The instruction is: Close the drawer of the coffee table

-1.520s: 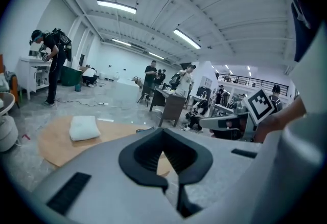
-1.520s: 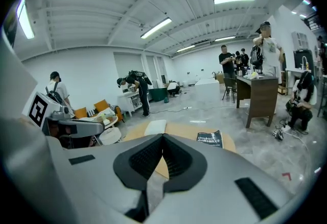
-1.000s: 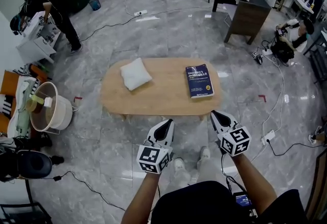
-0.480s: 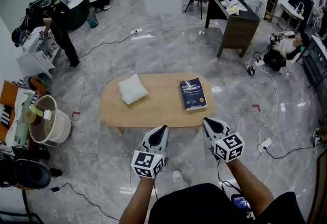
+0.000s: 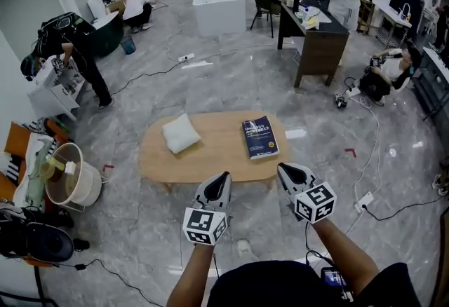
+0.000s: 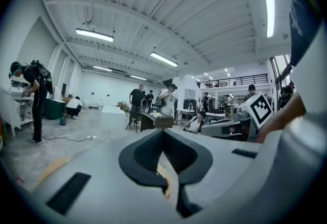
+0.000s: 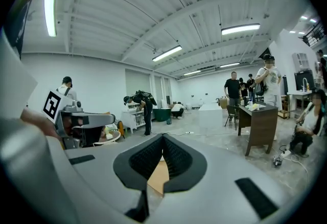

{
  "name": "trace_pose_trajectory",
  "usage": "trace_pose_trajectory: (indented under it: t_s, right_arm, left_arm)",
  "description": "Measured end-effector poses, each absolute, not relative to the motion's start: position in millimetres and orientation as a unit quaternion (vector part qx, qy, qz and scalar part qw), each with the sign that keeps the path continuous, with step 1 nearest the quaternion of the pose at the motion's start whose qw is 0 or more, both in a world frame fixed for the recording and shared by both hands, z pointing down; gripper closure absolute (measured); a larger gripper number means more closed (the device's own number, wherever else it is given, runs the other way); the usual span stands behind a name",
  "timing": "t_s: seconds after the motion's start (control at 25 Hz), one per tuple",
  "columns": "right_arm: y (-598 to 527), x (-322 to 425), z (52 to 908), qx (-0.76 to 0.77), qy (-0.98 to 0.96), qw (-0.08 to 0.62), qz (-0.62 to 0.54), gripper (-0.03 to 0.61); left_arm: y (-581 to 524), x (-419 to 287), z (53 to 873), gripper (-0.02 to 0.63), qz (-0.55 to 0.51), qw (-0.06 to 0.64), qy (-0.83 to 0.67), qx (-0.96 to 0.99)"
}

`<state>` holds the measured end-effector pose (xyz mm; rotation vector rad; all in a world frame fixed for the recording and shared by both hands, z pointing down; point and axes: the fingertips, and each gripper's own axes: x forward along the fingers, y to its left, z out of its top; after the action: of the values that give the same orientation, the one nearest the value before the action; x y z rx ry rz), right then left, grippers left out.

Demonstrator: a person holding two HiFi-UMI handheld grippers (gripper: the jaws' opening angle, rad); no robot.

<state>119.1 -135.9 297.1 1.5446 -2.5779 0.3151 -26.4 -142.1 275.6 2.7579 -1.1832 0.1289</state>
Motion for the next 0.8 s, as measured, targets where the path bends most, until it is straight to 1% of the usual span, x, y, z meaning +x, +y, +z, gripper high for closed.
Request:
trace_pose_trajectory:
  t_s: [0.24, 0.44, 0.8]
  right_arm:
    - [-117.5, 113.8, 275.2, 0.491, -0.865, 0.038, 0.093, 0.565]
    - [-100.4, 119.0, 250.9, 0.485, -0.87, 0.011, 0.089, 0.565]
    - [-52.2, 138.8, 223.8, 0.481, -0.874, -0.003, 0.067, 0.565]
  left_arm:
    - [-125.5, -14.0, 257.5, 0.612, 0.049, 0.026, -0.402, 0.914]
    - [-106.3, -0.4, 235.3, 0.613, 0.03, 0.019, -0.398, 0.917]
    - [-55.5, 26.5, 210.7, 0.614, 0.015, 0.004, -0.399, 0.917]
